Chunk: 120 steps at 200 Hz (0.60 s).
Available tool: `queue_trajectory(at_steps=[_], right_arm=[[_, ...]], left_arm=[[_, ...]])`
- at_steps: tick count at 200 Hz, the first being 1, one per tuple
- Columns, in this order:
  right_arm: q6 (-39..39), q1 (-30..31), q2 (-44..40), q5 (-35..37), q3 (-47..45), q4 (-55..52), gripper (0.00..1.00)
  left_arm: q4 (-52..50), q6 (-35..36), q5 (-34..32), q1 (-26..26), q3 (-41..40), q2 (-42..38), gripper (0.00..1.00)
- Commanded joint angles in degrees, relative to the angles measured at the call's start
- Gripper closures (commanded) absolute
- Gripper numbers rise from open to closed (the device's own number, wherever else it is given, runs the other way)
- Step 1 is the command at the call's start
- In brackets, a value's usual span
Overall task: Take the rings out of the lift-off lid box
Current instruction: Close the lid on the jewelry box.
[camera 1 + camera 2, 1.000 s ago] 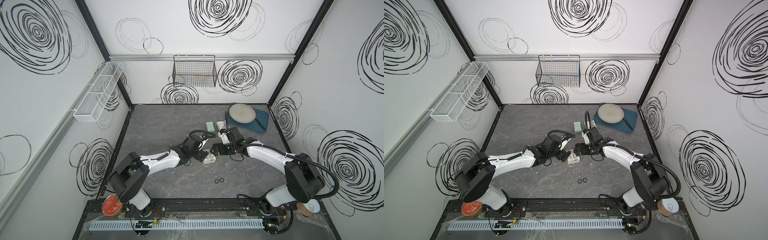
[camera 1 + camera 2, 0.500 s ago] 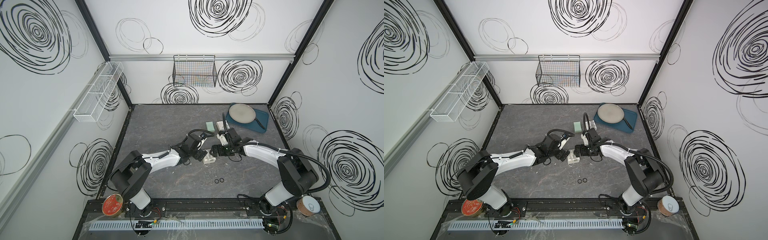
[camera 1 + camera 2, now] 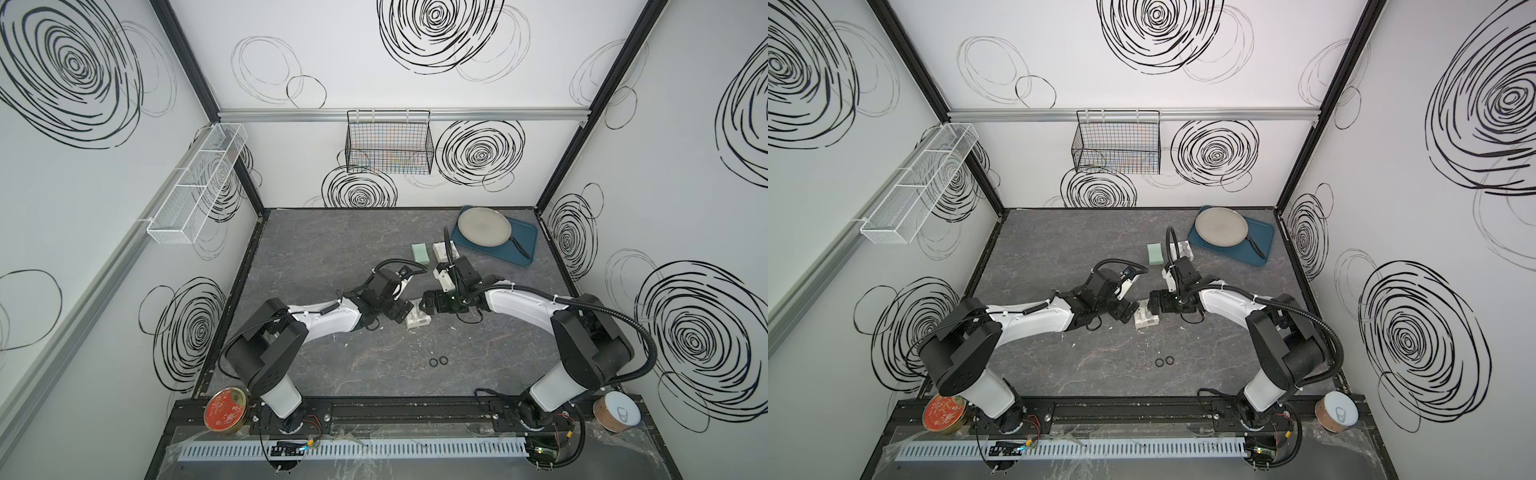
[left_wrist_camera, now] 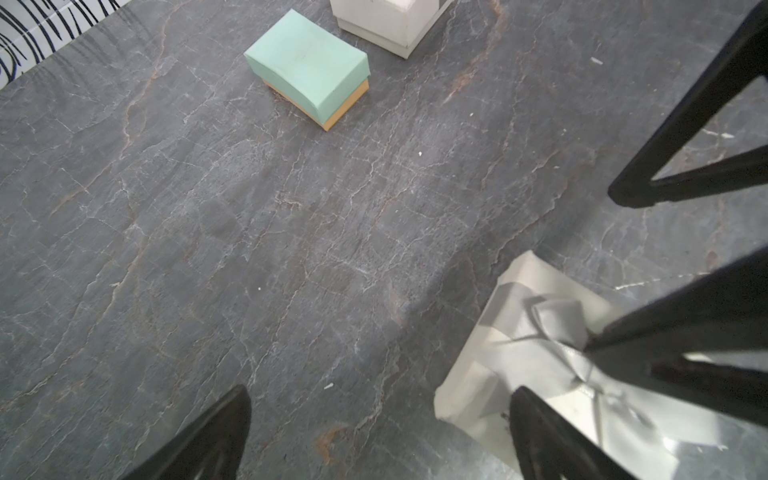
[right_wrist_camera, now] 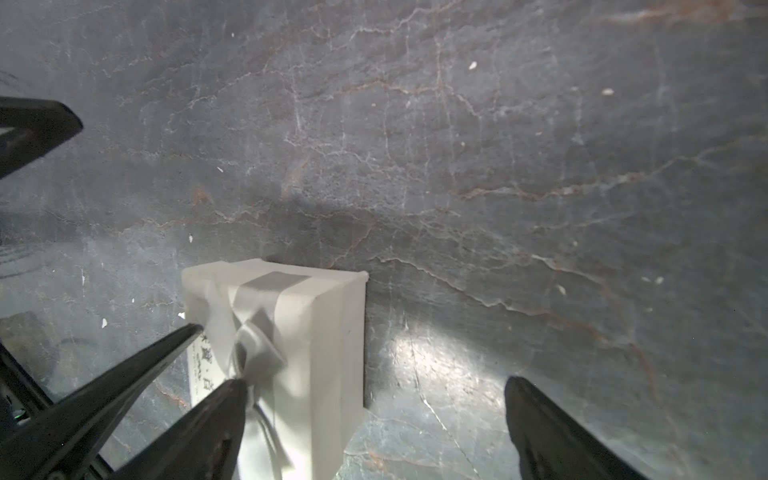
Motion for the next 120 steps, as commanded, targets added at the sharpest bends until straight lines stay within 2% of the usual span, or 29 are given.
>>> queue_trajectory(at_steps=[1,120], right_arm=[[0.94,0.09,0.91,0.45,-0.17,0.3,0.0],[1.56,0.25,2.67,3.53,-1.1,-1.18,0.0]], left_arm=[[2.44,-0.46,0.93,0.56,-1.03,1.1,0.0],[2.96,-2.14,2.05,0.92,-2.79,2.79,0.0]])
